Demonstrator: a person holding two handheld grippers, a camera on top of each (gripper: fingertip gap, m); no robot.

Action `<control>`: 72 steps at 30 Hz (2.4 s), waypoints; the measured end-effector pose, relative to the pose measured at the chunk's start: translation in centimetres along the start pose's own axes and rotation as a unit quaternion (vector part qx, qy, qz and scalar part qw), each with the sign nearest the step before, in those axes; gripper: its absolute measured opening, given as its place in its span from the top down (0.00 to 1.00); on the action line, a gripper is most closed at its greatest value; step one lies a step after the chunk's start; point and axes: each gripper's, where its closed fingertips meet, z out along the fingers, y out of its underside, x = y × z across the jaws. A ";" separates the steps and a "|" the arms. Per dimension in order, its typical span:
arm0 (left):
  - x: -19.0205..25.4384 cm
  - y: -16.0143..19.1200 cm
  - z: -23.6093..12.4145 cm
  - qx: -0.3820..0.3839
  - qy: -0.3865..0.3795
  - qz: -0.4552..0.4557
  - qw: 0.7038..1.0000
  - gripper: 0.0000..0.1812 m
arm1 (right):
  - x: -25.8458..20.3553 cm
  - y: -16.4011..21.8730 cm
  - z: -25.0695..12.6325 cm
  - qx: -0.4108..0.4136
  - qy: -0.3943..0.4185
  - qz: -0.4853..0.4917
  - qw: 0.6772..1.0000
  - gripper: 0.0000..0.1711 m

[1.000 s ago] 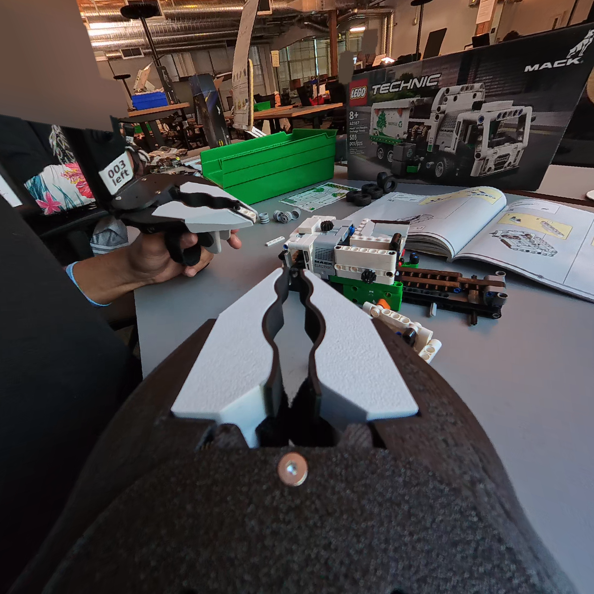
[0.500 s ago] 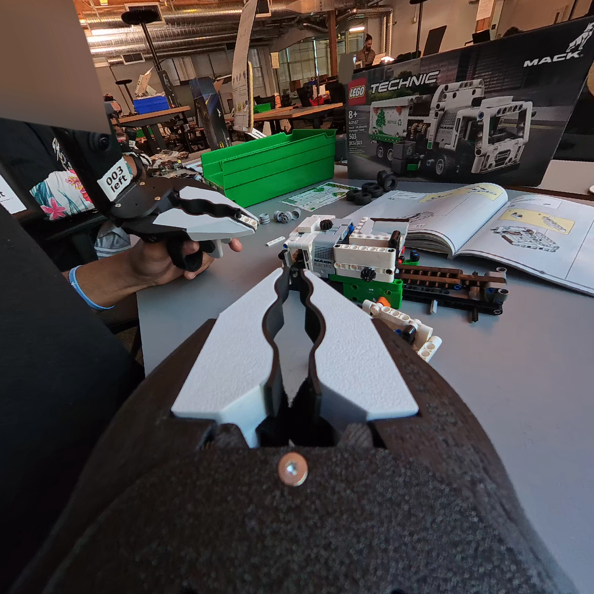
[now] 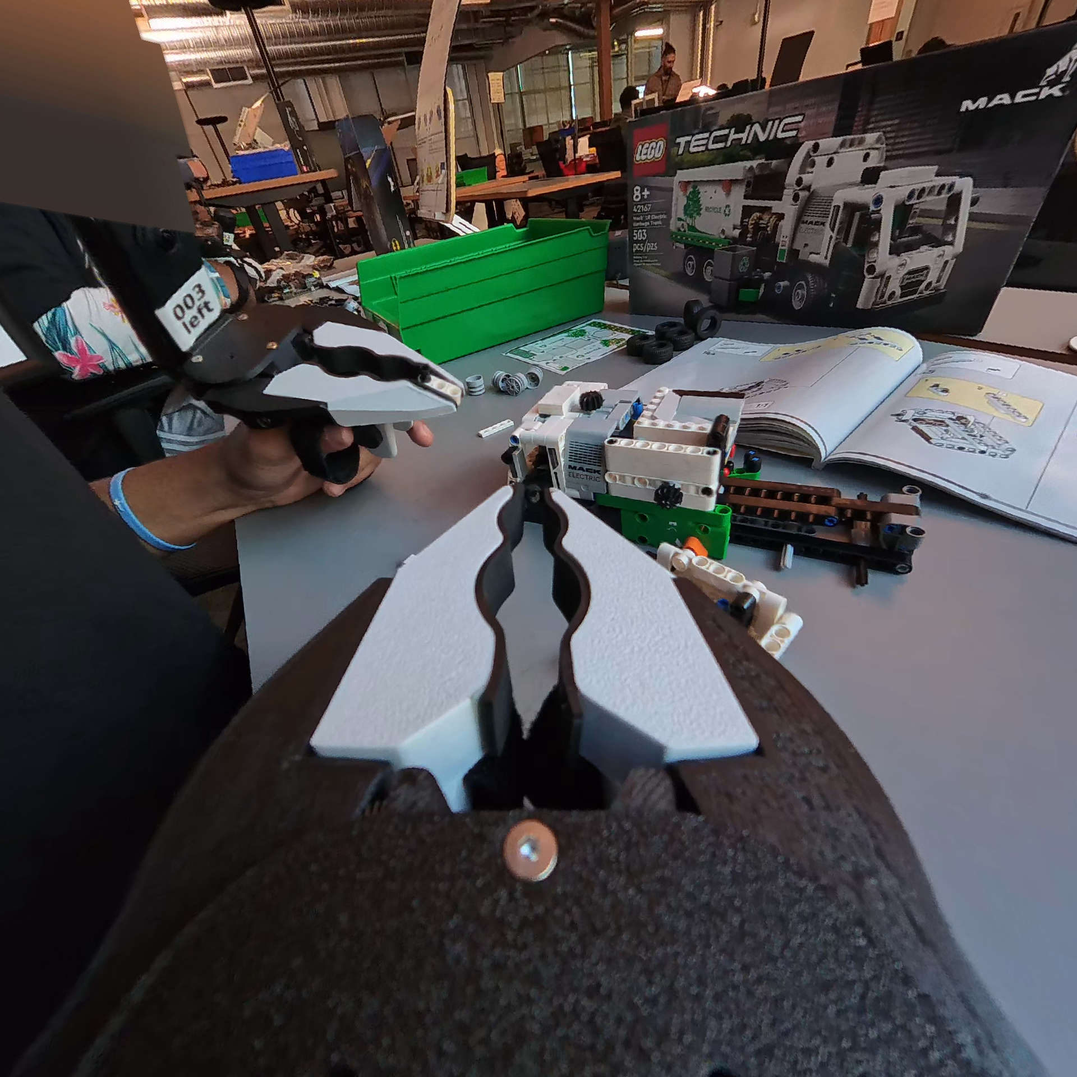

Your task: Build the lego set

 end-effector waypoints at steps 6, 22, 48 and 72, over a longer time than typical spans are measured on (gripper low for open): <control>0.8 -0.9 -0.4 0.030 0.003 0.037 0.999 0.97 | -2.8 -0.3 3.6 -0.038 -0.047 0.030 0.998 0.97; 2.3 -0.3 -0.1 0.017 -0.006 0.153 0.988 0.97 | -5.2 0.1 7.8 -0.116 -0.070 0.020 0.991 0.98; 3.6 1.1 0.7 -0.036 -0.015 0.243 0.969 0.97 | -4.9 2.6 7.3 -0.168 -0.107 0.133 0.971 0.98; 4.4 -4.5 -2.5 0.164 0.016 0.188 0.968 0.97 | -9.5 -2.6 5.8 -0.023 -0.407 0.454 0.792 0.91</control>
